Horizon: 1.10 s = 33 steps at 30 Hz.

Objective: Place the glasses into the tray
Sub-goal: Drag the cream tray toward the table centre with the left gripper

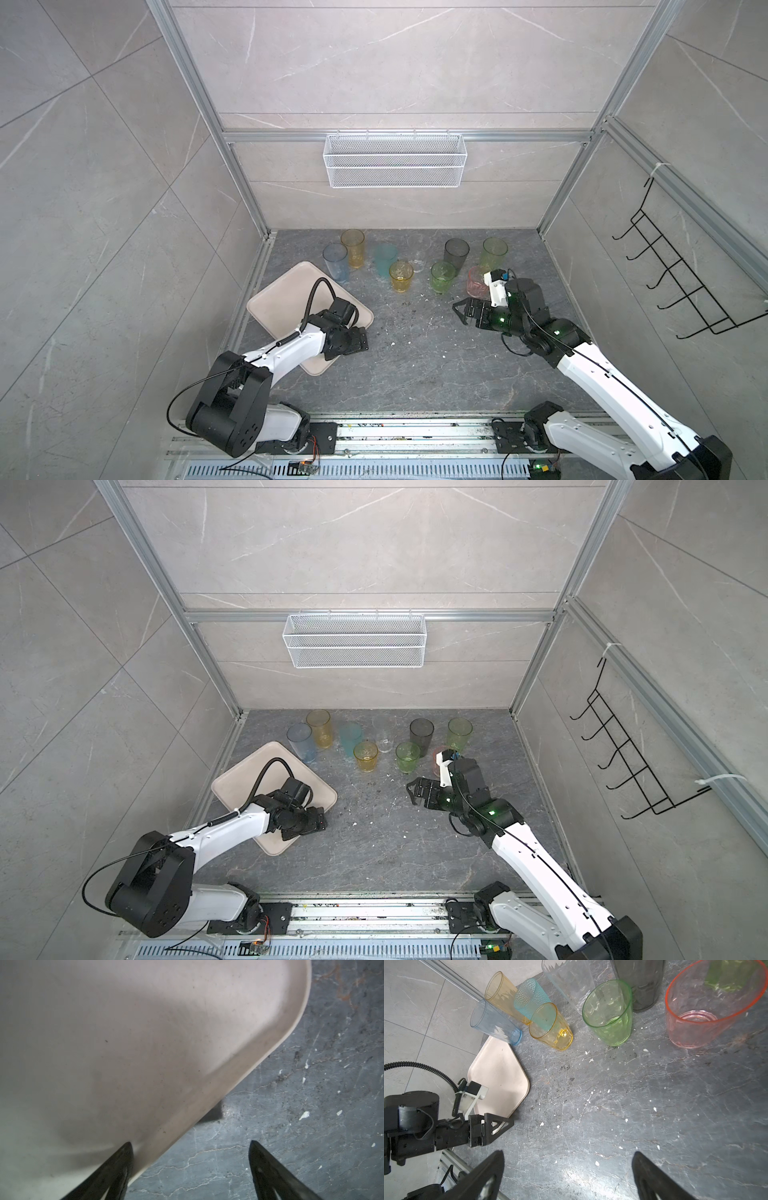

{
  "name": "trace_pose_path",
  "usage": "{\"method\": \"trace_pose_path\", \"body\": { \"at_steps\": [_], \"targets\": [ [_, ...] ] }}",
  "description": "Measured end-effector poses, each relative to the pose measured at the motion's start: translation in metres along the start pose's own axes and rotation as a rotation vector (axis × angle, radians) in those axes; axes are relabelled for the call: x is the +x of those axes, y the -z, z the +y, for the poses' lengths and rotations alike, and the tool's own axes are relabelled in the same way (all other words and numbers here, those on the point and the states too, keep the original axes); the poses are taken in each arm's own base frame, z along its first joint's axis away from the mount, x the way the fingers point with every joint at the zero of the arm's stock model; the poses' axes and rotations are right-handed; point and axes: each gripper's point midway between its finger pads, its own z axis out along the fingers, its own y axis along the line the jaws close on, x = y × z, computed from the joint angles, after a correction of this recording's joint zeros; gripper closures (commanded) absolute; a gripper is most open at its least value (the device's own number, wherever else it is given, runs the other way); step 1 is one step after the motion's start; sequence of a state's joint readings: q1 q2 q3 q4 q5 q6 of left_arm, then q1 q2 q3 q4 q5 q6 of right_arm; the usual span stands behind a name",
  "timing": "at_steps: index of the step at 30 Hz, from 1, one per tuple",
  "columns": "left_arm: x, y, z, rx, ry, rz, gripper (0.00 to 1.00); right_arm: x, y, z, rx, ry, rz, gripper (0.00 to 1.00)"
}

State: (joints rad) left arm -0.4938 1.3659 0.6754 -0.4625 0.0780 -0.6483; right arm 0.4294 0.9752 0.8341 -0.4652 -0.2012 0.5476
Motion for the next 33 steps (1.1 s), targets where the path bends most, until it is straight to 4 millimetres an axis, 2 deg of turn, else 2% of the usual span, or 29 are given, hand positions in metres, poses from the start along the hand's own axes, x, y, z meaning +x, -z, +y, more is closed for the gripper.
{"method": "trace_pose_path", "body": {
  "at_steps": [5, 9, 14, 21, 25, 33],
  "targets": [
    [0.014, -0.002, -0.014, 0.017, -0.030, 0.025, 0.26, 0.002, 0.000, -0.003, 0.012, -0.005, 0.007, 0.03],
    [0.025, -0.003, -0.024, 0.022, -0.051, 0.044, 0.41, 0.003, 0.002, -0.004, 0.022, -0.006, 0.008, 0.03],
    [0.031, -0.010, -0.037, 0.001, -0.070, 0.053, 0.53, 0.005, 0.004, -0.007, 0.034, -0.008, 0.012, 0.03],
    [0.030, -0.026, -0.089, 0.085, -0.094, 0.058, 0.71, 0.007, 0.010, -0.010, 0.051, -0.012, 0.005, 0.02],
    [0.026, -0.032, -0.108, 0.128, -0.085, 0.061, 0.80, 0.009, 0.014, -0.011, 0.059, -0.014, 0.009, 0.02],
    [0.020, -0.042, -0.147, 0.202, -0.090, 0.081, 0.87, 0.016, 0.018, -0.017, 0.080, -0.022, 0.023, 0.02]
  ]
}}
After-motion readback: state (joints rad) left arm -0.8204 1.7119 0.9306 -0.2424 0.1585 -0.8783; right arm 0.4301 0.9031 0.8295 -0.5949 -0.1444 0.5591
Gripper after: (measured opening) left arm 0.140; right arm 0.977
